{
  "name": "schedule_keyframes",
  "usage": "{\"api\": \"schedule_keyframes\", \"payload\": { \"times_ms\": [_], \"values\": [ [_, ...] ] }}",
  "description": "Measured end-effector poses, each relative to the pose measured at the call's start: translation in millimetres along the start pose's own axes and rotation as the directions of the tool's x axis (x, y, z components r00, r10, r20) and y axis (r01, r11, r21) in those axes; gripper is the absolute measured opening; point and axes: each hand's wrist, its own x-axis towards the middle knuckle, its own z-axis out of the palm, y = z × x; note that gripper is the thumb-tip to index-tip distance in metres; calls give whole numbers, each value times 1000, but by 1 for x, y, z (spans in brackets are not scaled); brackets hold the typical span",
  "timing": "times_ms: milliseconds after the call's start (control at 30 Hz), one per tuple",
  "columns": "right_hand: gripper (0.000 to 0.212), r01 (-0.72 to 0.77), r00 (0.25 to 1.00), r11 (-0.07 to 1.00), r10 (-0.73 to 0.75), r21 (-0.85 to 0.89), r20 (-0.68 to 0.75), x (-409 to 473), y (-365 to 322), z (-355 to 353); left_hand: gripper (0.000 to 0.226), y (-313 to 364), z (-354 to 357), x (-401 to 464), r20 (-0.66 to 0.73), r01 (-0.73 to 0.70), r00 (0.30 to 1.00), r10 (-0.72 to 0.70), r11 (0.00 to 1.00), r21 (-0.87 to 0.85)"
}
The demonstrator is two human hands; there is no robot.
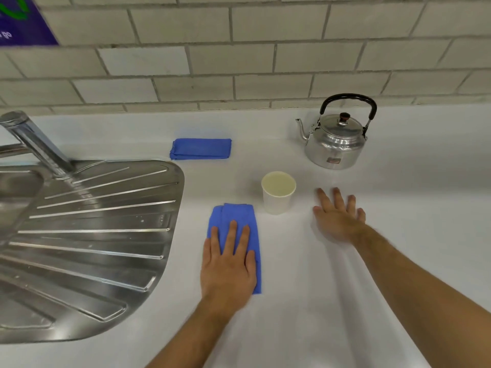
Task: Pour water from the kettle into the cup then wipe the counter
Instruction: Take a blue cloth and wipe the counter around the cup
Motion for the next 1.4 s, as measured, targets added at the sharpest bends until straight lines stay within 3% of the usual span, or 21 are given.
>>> {"api": "schedule_keyframes", "payload": {
  "times_ms": [167, 333, 467, 600, 667, 733, 800, 900, 967, 1033, 1200, 1300, 1400],
  "values": [
    [48, 97, 995, 979, -98, 182, -8, 0, 10, -16, 60, 48, 5, -15, 56, -146, 988, 147, 989, -15],
    [43, 226, 967, 905, -164, 361, -195, -19, 18, -16, 63, 100, 11, -12, 86, -240, 966, 245, 969, -55],
    [44, 343, 915, 850, -205, 400, -348, -39, 23, -14, 60, 139, 19, 2, 116, -259, 956, 270, 961, -102],
    [41, 338, 907, 818, -150, 466, -394, -55, 25, -15, 55, 162, 14, 25, 177, -241, 941, 287, 940, -240],
    [41, 346, 903, 802, -143, 486, -406, -63, 23, -14, 46, 160, 1, 35, 142, -206, 942, 304, 859, -468],
    [40, 359, 901, 805, -166, 472, -402, -71, 18, -9, 37, 146, -13, 35, 62, -129, 965, 254, 669, -732],
    [35, 346, 910, 853, -205, 389, -360, -76, 10, 4, 35, 120, -21, 27, 1, -90, 988, 152, 585, -806],
    [52, 195, 950, 979, -172, 66, -262, -82, -10, 36, 29, 72, -24, 29, -98, -99, 994, 43, 716, -691],
    [67, 125, 956, 989, -140, -75, -259, -82, -23, 56, 28, 40, -30, 42, -184, -101, 983, -5, 819, -565],
    [67, 136, 937, 978, -178, -156, -300, -72, -26, 64, 29, 12, -33, 58, -250, -96, 968, -8, 910, -403],
    [57, 285, 890, 917, -361, -278, -278, -15, -16, 36, 54, -21, -25, 89, -83, 32, 996, -43, 991, -129],
    [55, 411, 855, 848, -486, -335, -181, 25, -15, 16, 57, -25, -15, 97, -27, 53, 998, -54, 998, -47],
    [55, 438, 850, 834, -505, -334, -147, 68, -16, -2, 57, -27, -8, 100, -23, 57, 998, -57, 998, -24]
  ]
}}
